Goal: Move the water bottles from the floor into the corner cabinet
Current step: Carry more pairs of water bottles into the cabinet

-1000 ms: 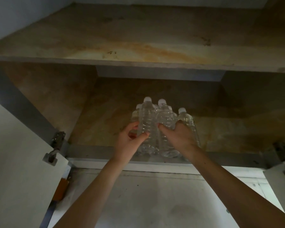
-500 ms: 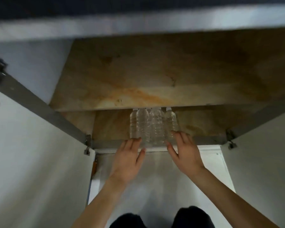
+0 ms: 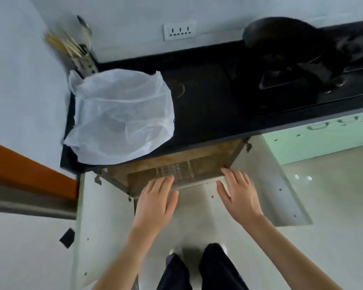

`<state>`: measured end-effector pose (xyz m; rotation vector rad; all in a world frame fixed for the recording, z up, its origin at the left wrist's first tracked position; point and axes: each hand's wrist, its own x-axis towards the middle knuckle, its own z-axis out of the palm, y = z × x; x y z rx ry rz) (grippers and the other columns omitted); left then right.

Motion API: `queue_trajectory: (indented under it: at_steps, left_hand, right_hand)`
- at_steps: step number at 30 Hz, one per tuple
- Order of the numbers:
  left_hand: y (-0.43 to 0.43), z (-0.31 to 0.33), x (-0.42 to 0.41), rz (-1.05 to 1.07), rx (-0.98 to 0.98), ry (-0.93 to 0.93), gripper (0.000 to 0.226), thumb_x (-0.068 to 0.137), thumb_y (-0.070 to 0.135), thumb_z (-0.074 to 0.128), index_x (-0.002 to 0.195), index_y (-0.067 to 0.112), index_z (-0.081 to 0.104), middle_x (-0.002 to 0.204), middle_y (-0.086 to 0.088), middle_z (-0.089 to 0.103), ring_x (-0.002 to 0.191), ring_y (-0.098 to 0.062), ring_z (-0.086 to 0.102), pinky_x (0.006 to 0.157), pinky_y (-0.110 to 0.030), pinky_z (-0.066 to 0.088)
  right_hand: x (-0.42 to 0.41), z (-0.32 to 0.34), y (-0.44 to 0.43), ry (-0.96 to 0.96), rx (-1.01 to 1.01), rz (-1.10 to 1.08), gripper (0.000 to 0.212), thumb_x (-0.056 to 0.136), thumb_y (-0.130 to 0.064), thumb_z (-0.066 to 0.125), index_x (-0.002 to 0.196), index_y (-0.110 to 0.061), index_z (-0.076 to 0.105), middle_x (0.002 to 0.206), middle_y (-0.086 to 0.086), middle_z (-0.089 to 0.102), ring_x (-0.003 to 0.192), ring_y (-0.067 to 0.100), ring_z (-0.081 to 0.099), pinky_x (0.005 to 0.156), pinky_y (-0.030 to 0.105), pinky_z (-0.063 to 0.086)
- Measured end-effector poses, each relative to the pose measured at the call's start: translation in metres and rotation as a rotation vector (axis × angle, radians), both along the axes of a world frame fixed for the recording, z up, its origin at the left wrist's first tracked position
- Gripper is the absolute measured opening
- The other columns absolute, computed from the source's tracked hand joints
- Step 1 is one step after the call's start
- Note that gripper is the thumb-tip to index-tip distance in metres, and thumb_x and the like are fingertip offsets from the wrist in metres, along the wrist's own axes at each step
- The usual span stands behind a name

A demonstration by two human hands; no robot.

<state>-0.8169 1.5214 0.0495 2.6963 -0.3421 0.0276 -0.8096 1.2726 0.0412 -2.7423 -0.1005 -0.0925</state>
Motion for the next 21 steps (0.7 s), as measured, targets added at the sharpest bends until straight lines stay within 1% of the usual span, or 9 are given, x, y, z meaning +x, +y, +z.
queue_trajectory:
  at_steps: [3,5,7,10,13,15,18,19,21]
  left_hand:
    - [-0.007,0.055,0.005,-0.071,-0.030,-0.110,0.051,0.099,0.039,0.033,0.131,0.009,0.059,0.125,-0.005,0.065,0.115,-0.023,0.059,0.096,-0.035,0.046]
    - [-0.013,0.073,0.010,-0.127,-0.041,-0.149,0.052,0.100,0.040,0.031,0.134,0.009,0.057,0.129,-0.005,0.063,0.120,-0.023,0.057,0.101,-0.033,0.042]
    - [-0.023,0.080,0.015,-0.184,-0.054,-0.160,0.053,0.101,0.041,0.029,0.135,0.010,0.057,0.132,-0.006,0.062,0.125,-0.024,0.056,0.105,-0.034,0.039]
    - [-0.043,0.072,0.016,-0.284,-0.075,-0.125,0.058,0.102,0.046,0.024,0.135,0.011,0.058,0.133,-0.006,0.062,0.126,-0.025,0.055,0.105,-0.040,0.045]
    - [-0.070,0.053,0.010,-0.398,-0.055,-0.052,0.065,0.102,0.052,0.016,0.136,0.013,0.056,0.134,-0.004,0.061,0.127,-0.023,0.054,0.103,-0.044,0.047]
    - [-0.091,0.043,0.002,-0.471,-0.044,-0.012,0.066,0.101,0.053,0.015,0.136,0.014,0.057,0.134,-0.002,0.061,0.127,-0.022,0.053,0.103,-0.043,0.047]
    - [-0.131,0.039,-0.010,-0.591,-0.047,0.016,0.060,0.100,0.047,0.023,0.131,0.011,0.060,0.128,-0.003,0.064,0.121,-0.023,0.057,0.101,-0.036,0.045]
    - [-0.147,0.039,-0.013,-0.633,-0.042,0.021,0.061,0.101,0.047,0.023,0.130,0.010,0.060,0.128,-0.004,0.065,0.120,-0.024,0.058,0.100,-0.034,0.043]
    - [-0.183,0.042,-0.015,-0.719,-0.031,0.026,0.068,0.101,0.052,0.016,0.132,0.010,0.059,0.129,-0.004,0.064,0.122,-0.023,0.056,0.102,-0.034,0.042]
  right_hand:
    - [-0.021,0.058,-0.013,-0.096,-0.004,-0.070,0.053,0.098,-0.046,0.034,0.126,-0.010,0.060,0.120,0.006,0.065,0.111,0.026,0.059,0.093,0.041,0.053]
    - [-0.037,0.076,-0.023,-0.153,-0.035,-0.110,0.052,0.099,-0.045,0.033,0.126,-0.009,0.060,0.120,0.007,0.065,0.110,0.028,0.059,0.093,0.042,0.052]
    - [-0.054,0.085,-0.032,-0.199,-0.043,-0.177,0.053,0.099,-0.045,0.032,0.126,-0.009,0.059,0.122,0.008,0.064,0.111,0.030,0.058,0.095,0.044,0.050]
    - [-0.089,0.078,-0.048,-0.231,-0.034,-0.329,0.050,0.098,-0.042,0.037,0.126,-0.008,0.059,0.125,0.008,0.063,0.113,0.031,0.056,0.095,0.043,0.046]
    - [-0.132,0.062,-0.064,-0.172,-0.054,-0.502,0.051,0.097,-0.042,0.038,0.129,-0.009,0.058,0.125,0.007,0.062,0.115,0.030,0.055,0.094,0.044,0.048]
    - [-0.162,0.050,-0.076,-0.114,-0.056,-0.606,0.053,0.097,-0.044,0.037,0.130,-0.009,0.059,0.125,0.007,0.063,0.115,0.031,0.056,0.092,0.044,0.050]
    - [-0.199,0.040,-0.098,-0.066,-0.059,-0.751,0.055,0.096,-0.045,0.037,0.129,-0.007,0.060,0.123,0.007,0.064,0.113,0.031,0.058,0.091,0.043,0.049]
    - [-0.208,0.039,-0.107,-0.057,-0.058,-0.790,0.055,0.096,-0.046,0.036,0.128,-0.007,0.060,0.122,0.007,0.065,0.112,0.031,0.058,0.091,0.043,0.048]
    - [-0.223,0.039,-0.130,-0.055,-0.049,-0.860,0.055,0.096,-0.046,0.036,0.128,-0.008,0.060,0.122,0.008,0.065,0.113,0.031,0.058,0.091,0.043,0.048]
